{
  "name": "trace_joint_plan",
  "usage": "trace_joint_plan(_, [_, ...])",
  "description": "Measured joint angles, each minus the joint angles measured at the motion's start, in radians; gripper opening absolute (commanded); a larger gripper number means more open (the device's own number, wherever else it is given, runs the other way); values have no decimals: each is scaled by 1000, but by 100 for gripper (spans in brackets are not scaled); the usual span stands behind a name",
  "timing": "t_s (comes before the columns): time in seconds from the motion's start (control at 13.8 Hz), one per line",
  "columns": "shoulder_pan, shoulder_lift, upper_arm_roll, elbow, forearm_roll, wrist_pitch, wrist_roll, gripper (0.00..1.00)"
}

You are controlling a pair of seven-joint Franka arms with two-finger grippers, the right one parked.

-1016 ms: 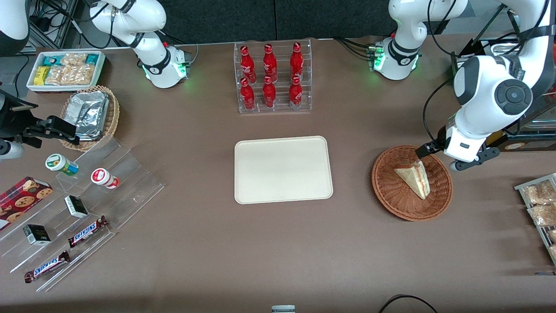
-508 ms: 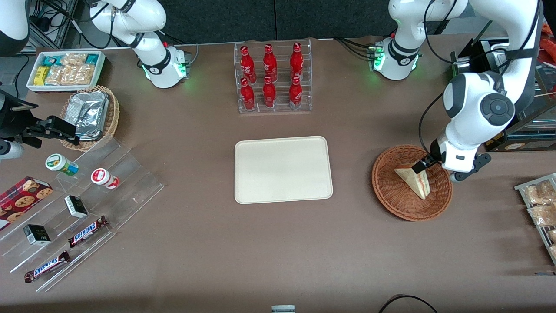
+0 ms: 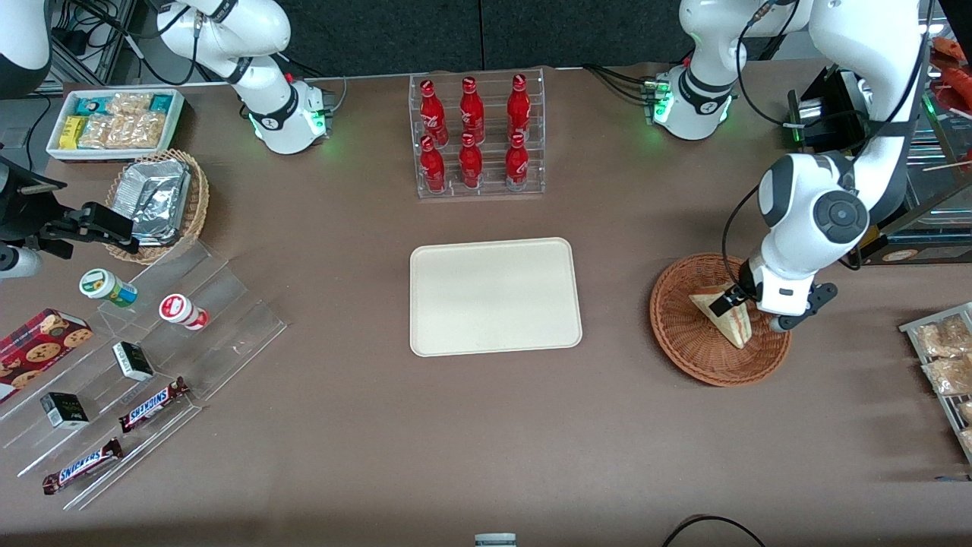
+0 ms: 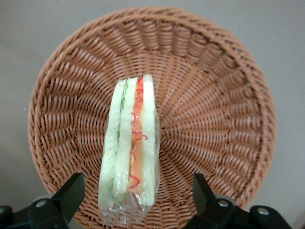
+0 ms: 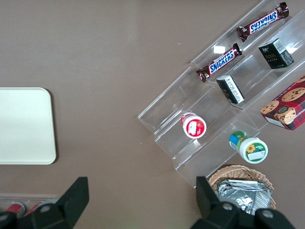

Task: Place sandwich from basket to tray
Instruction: 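Lower the open left gripper around the wrapped sandwich and close it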

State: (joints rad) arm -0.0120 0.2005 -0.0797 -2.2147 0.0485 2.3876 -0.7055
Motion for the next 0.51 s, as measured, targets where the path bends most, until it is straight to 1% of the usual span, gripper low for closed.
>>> trace_joint_plan(0.22, [0,34,2,-1,0,13,-2,100])
trace_joint_plan(0.29, [0,43,5,-1,0,17,-3,94])
trace_joint_plan(0.36, [0,52,11,-1,1,19,-3,79])
trace_joint_plan(0.44, [1,60,19,-1,3,22,-4,50])
trace_joint_plan(0.51, [1,64,27,-1,5,24,-4,26])
